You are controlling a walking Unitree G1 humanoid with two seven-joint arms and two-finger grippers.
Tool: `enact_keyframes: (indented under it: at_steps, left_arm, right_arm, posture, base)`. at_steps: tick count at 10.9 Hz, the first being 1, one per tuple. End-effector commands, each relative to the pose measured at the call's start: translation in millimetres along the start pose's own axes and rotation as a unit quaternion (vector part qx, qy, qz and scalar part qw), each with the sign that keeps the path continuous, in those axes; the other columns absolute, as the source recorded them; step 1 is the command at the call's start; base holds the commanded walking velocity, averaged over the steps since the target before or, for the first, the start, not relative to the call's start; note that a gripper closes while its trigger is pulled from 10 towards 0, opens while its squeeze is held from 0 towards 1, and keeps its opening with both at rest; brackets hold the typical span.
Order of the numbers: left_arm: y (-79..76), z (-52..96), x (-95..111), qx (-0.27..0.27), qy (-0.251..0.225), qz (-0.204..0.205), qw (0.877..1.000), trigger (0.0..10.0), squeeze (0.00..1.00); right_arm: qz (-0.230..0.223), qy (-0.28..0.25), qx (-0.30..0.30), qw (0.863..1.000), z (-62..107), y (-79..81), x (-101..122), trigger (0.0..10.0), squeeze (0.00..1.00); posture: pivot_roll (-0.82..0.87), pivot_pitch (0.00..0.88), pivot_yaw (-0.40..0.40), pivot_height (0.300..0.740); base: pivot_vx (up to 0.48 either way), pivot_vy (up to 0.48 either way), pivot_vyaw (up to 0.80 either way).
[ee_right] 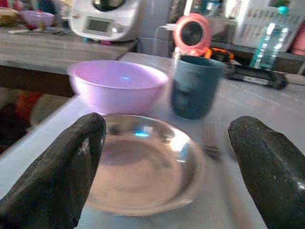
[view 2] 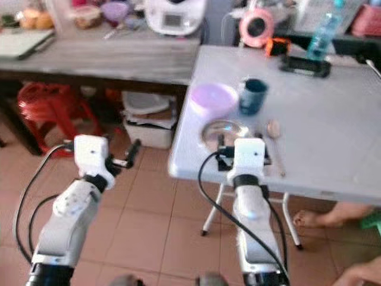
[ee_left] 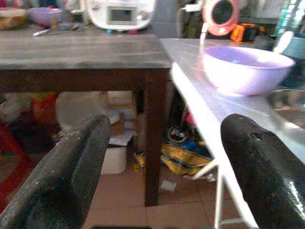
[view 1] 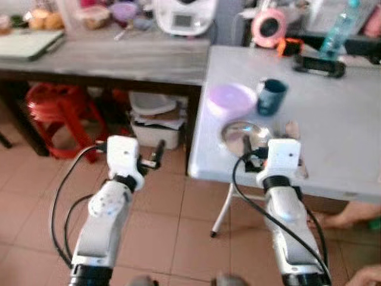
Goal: Setting the table
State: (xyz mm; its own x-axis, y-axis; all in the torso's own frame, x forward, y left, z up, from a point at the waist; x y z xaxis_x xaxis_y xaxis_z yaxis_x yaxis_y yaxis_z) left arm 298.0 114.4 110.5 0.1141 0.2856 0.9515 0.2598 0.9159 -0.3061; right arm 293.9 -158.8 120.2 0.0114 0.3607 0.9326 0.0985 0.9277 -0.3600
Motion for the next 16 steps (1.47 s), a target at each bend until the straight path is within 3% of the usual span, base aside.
enact_keyframes:
  at_steps: [1, 3, 5, 6, 11, 16]
  left_arm:
    - [-4.1, -0.8, 5, -0.004, -0.007, -0.008, 1.0, 10.0, 0.0]
    - [11.9, 8.5, 13, 0.051, -0.036, -0.021, 0.998, 10.0, 0.0]
    - [21.2, 14.1, 12, 0.081, -0.026, -0.033, 0.996, 10.0, 0.0]
    - [16.7, 12.7, 12, 0.061, -0.026, -0.01, 0.998, 10.0, 0.0]
    - [4.4, 10.9, 14, 0.024, -0.029, -0.004, 0.999, 10.0, 0.0]
    - [3.6, 9.9, 13, 0.02, -0.027, -0.003, 0.999, 10.0, 0.0]
  right_arm:
    - [-0.007, 0.008, -0.014, 1.0, -2.1, -6.3, -1, 10.0, 0.0]
    - [0.003, 0.011, -0.037, 0.999, -0.7, -15.9, -2, 10.0, 0.0]
    - [-0.006, 0.023, -0.051, 0.998, 2.0, -22.3, -6, 10.0, 0.0]
    - [-0.018, 0.029, -0.05, 0.998, 1.8, -19.8, -7, 10.0, 0.0]
    - [-0.022, 0.028, -0.05, 0.998, 2.4, -19.5, -7, 10.0, 0.0]
    - [-0.016, 0.023, -0.045, 0.999, 0.0, -18.0, -5, 10.0, 0.0]
  posture:
    - [-0.03, 0.0, 0.002, 0.74]
    - [-0.02, 0.0, -0.006, 0.74]
    - [-0.01, 0.0, -0.01, 0.74]
    - [-0.01, 0.0, -0.007, 0.74]
    - [-0.02, 0.0, 0.0, 0.74]
    - [-0.02, 0.0, -0.002, 0.74]
  base:
    - [0.0, 0.0, 0.0]
    - [0.0, 0.0, 0.0]
    - [0.0, 0.0, 0.0]
    - [0.0, 0.0, 0.0]
    - [0.136, 0.0, -0.73]
    - [0.326, 0.0, 0.0]
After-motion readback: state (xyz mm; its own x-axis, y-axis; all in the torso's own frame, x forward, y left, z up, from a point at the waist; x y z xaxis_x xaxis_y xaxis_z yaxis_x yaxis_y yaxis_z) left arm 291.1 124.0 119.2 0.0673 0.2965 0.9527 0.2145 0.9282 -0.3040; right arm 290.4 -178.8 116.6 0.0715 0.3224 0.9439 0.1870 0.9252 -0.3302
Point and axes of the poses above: a point about 5 cm out from each wrist's last joint towards the gripper, its own z axis pointing back from the gripper into the wrist, its own x axis along the axis of the wrist's last joint, y = z × x, the point moved 3 cm from there along -z, pointing out of the wrist towards the gripper, and after that the axes turned 14 degrees about z, right-handed, at the moved point
